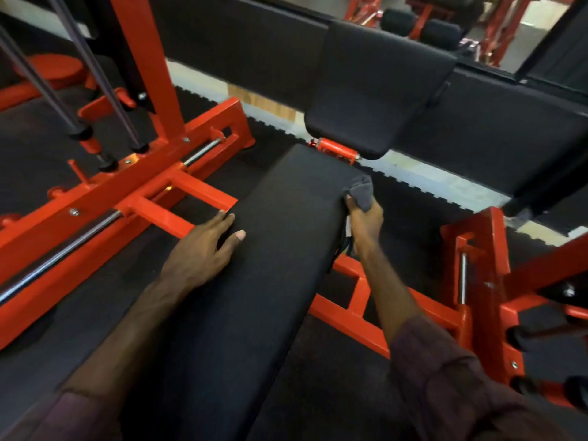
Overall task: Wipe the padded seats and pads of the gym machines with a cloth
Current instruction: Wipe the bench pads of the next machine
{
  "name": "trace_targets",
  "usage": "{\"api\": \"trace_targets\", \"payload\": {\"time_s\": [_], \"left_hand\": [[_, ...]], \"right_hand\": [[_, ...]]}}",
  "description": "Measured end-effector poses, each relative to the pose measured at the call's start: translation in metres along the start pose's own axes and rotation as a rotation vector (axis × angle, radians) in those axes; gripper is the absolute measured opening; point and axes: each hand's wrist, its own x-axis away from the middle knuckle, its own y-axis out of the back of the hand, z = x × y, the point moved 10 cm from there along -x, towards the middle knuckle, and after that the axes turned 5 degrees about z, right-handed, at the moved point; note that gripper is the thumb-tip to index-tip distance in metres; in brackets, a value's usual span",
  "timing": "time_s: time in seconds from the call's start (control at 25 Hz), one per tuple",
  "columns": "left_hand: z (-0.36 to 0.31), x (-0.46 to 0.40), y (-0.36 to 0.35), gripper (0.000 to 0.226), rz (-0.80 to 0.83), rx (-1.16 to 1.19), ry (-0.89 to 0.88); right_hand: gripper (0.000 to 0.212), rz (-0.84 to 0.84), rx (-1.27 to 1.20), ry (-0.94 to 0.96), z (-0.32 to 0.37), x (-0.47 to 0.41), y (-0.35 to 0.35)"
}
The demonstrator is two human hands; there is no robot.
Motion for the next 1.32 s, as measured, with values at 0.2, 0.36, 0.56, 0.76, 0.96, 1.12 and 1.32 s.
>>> {"api": "trace_targets", "payload": {"time_s": [0.2, 0.36, 0.56, 0.76, 0.96, 1.12, 1.32], "left_hand": [[0.015, 0.026, 0.008, 0.073, -0.017, 0.047, 0.062], [0.025, 0.064, 0.012, 0.076, -0.016, 0.016, 0.113], [0.039, 0.115, 0.026, 0.083, -0.036, 0.020, 0.166], [0.065, 0.196, 0.038, 0.083, -0.063, -0.058, 0.167], [0.117, 0.260, 0.079, 0.052, -0.069, -0.201, 0.172], [0.182, 0.336, 0.121, 0.048, -0.122, -0.185, 0.349], [0.224, 0.500, 0.135, 0.055, -0.214, 0.067, 0.676]], "right_hand": [[0.043, 0.100, 0.471, 0.126, 0.028, -0.056, -0.008], [0.049, 0.326, 0.776, 0.267, 0.053, -0.055, -0.035], [0.044, 0.606, 0.985, 0.542, 0.090, 0.035, -0.086], [0.047, 0.606, 0.685, 0.747, 0.133, 0.165, -0.098], [0.064, 0.923, 0.640, 1.009, 0.154, 0.347, -0.169], [0.083, 1.285, 0.702, 1.216, 0.161, 0.482, -0.275], [0.063, 1.647, 0.767, 1.262, 0.176, 0.620, -0.349]]}}
